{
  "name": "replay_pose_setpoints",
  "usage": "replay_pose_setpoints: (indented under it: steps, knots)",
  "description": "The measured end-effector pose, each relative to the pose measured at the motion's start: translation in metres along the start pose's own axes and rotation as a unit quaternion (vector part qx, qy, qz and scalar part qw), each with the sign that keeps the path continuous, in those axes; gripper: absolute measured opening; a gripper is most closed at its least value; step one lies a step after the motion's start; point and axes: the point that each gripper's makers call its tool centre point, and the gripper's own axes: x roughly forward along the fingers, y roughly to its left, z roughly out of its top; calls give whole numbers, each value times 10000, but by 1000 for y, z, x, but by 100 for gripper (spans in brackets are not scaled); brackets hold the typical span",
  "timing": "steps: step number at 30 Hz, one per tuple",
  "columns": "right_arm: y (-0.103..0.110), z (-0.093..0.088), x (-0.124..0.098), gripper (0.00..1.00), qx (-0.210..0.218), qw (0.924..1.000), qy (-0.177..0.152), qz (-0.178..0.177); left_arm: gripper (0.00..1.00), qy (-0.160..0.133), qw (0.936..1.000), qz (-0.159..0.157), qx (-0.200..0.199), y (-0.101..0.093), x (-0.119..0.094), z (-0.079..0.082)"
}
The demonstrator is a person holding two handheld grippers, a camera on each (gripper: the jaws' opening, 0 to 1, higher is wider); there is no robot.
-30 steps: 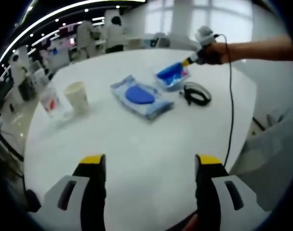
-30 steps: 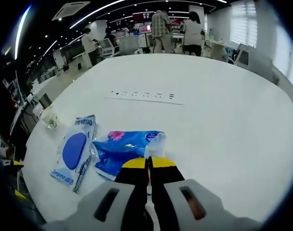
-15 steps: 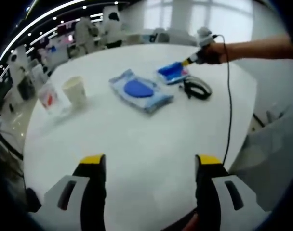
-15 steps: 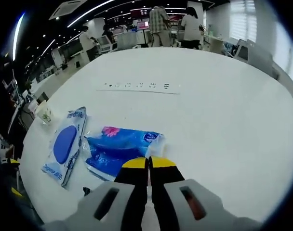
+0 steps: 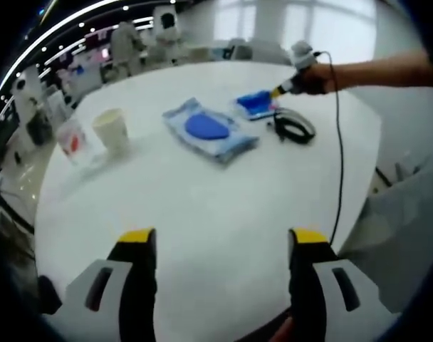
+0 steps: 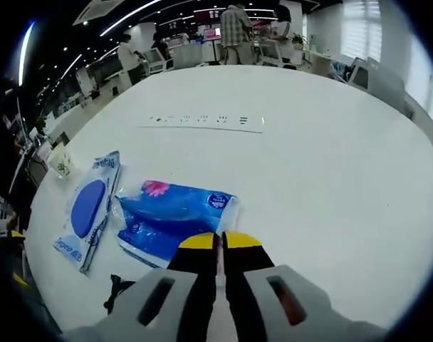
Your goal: Arrange the tabletop items into an orderly group along one side of the table until the central work area is clear of visible clutter.
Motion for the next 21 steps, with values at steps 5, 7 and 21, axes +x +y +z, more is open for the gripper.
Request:
replay_pose_setpoints:
  steps: [5,7,21]
  knots:
    - [-24,5,29,5,-378,9990,-216,-59,72,-3,10000,8,18,-1,0,0]
    - [-23,-3,35,10,-268,9996,-80,47,72,-29,10000,7,1,-1,-1,1]
    - [-16,1,20,31,-596,9980,-202,-109,72,-108,9999,2,-10,-2,-2,6]
